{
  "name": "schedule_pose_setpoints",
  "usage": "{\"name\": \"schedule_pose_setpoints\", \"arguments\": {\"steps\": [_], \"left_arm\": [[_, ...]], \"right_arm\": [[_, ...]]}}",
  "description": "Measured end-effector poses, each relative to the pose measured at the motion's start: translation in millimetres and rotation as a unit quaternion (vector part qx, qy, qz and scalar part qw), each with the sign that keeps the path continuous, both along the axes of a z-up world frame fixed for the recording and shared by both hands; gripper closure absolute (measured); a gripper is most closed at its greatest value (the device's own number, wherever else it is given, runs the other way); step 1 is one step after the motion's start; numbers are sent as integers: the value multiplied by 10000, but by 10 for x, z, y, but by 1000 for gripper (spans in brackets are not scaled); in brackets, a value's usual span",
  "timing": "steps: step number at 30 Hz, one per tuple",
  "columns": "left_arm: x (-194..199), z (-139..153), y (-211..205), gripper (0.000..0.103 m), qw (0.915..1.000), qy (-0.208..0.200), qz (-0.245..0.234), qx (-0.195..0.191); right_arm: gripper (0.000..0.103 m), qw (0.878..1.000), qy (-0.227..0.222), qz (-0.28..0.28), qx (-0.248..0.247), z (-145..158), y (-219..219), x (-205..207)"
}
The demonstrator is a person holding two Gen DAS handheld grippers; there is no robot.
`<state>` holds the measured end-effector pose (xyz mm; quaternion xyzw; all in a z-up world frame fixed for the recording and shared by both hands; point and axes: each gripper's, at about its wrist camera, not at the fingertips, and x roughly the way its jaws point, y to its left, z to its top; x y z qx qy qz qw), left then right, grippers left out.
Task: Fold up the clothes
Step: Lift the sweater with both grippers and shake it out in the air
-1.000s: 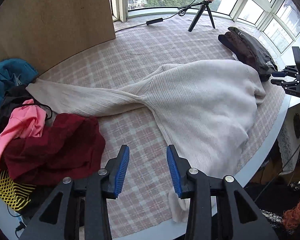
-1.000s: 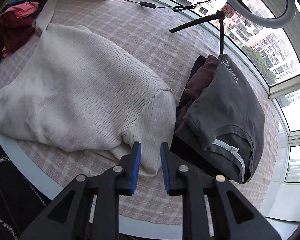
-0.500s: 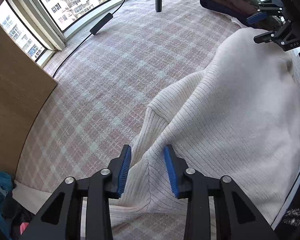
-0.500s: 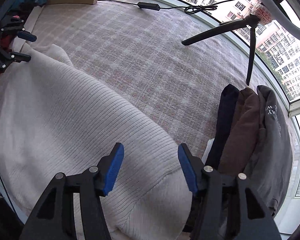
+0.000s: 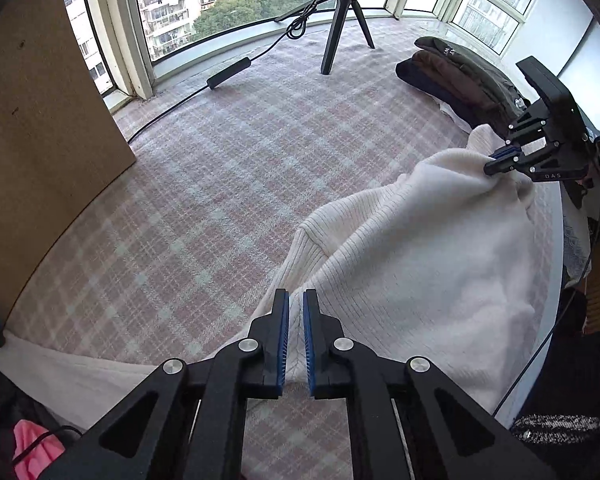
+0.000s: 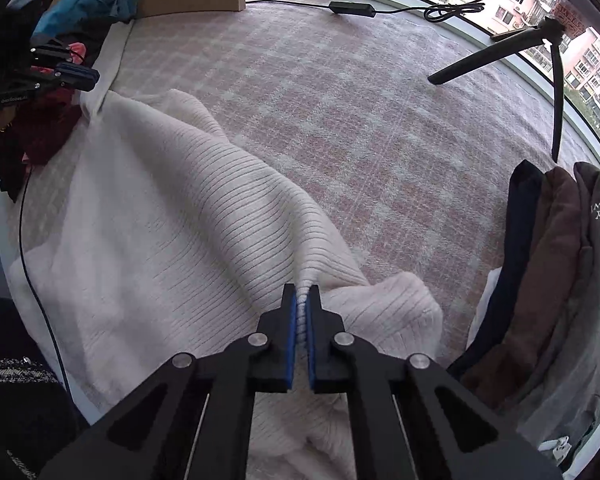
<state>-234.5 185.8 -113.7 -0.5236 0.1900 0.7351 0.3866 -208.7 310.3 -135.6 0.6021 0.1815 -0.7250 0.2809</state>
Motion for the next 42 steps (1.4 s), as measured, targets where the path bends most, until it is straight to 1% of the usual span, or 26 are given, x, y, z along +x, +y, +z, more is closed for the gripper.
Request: {"name": "schedule_pose_setpoints", "arguments": {"steps": [1,2,3,5,8,10,11,12,13,15,17,19,20,21,22,24,25,27,29,31,33,36,39,42], "left_arm": [[-67,18,37,72,10000,31,61,36],[-153,-44,117,55,10000,-18,81,36],[-239,-108,197,51,9999,-70,100,35],[-313,-351,432,51,9994,-132,-50,-317],[-300,-675,725,53,9956,-192,-359,-840],[-232,-822,852,56,9929,-252,-578,-1013],[-189,-810,866,60,9931,-162,-641,-964],[-145,-795,878,86,9933,-70,-702,-911],[-101,-781,890,93,9934,22,-764,-857],[-32,-748,883,94,9935,204,-802,-783],[-25,-615,773,94,9958,294,-662,-559],[-94,-325,515,95,9985,431,-272,-217],[-139,-158,347,95,9989,475,-31,-29],[-179,2,128,95,9986,464,231,117],[-182,131,-103,95,9978,494,391,226],[-53,121,-422,95,9978,371,537,129],[12,115,-580,95,9976,309,609,79],[191,-115,-736,95,9979,63,605,-221],[337,-360,-803,95,9966,-160,672,-460],[363,-492,-822,95,9953,-260,846,-406],[340,-520,-787,95,9951,-249,910,-306],[300,-480,-699,95,9957,-100,880,-278],[182,-453,-678,95,9948,-121,986,-204],[87,-472,-699,95,9944,-147,1027,-220]], "right_arm": [[99,9999,-71,78,50,-33,-8,133],[99,9998,-119,112,81,-69,-8,235],[99,9998,-142,97,92,-109,0,302],[99,9997,-187,68,112,-188,17,438],[99,9997,-223,-104,5,-245,75,544],[99,9992,-220,-286,-147,-237,134,551],[99,9990,-214,-333,-184,-230,157,560],[99,9990,-206,-359,-195,-224,171,570],[99,9988,-196,-388,-207,-215,180,577],[99,9984,-189,-490,-227,-194,183,557],[94,9977,-209,-598,-248,-167,181,524],[81,9972,-285,-615,-322,-87,163,500],[77,9970,-319,-610,-364,-41,151,492],[69,9967,-353,-606,-406,5,139,483],[61,9964,-388,-602,-449,51,128,475],[57,9950,-541,-521,-657,148,110,460],[57,9945,-553,-487,-738,204,115,427],[57,9949,-406,-459,-801,332,152,303],[57,9967,-126,-492,-639,411,172,85],[57,9979,174,-490,-394,459,170,-175],[57,9990,295,-303,-131,395,59,-484],[57,9995,286,26,159,153,-185,-898],[57,9992,91,319,229,-52,-363,-1088],[54,9962,-188,696,482,-322,-486,-1155]]}}
